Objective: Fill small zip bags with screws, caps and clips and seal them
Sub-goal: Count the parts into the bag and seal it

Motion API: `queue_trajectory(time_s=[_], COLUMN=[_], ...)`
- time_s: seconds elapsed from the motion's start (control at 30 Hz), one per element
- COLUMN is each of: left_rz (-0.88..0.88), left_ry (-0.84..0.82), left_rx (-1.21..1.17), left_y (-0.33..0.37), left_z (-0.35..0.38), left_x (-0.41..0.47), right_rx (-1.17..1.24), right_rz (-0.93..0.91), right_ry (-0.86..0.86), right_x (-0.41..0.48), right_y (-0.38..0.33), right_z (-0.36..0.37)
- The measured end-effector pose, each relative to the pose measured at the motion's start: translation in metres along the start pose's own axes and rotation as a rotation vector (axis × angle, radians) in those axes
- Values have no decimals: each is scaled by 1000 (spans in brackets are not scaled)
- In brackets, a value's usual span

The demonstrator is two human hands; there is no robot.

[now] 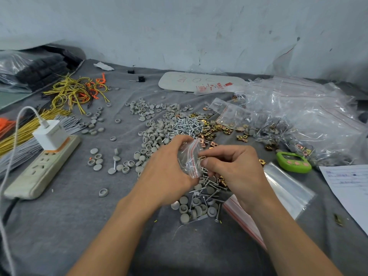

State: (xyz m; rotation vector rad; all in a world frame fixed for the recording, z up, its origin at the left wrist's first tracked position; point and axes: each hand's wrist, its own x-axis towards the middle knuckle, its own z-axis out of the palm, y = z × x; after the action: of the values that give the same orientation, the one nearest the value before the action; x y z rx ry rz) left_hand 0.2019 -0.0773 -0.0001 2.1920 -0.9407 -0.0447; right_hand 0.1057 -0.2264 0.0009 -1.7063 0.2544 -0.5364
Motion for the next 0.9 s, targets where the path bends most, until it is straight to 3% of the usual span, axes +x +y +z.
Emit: queue_trajectory(time_s=[0.33, 0.43, 0.5, 0.57, 0.67, 0.9], left_rz=[25, -1, -17, -23, -25, -50], left_ry=[-1, 28, 56, 69, 64, 52], left_rx=[-8, -22, -35, -52, -36, -5], left_y=[2, 2, 1, 1, 2, 4], left_z=[-3, -4, -5, -5, -5, -2], left_x=[-1, -2, -4, -5, -5, -3], right_rx=[-270, -255, -374, -603, -928, -946], right_rz=[-17, -5, 28, 115, 228, 173], right_ry=[27, 248, 378, 297, 11, -39], right_x=[2, 11, 15, 15, 12, 13], right_y=[0, 0, 4, 9, 16, 18], right_z=[15, 2, -16, -32, -37, -41])
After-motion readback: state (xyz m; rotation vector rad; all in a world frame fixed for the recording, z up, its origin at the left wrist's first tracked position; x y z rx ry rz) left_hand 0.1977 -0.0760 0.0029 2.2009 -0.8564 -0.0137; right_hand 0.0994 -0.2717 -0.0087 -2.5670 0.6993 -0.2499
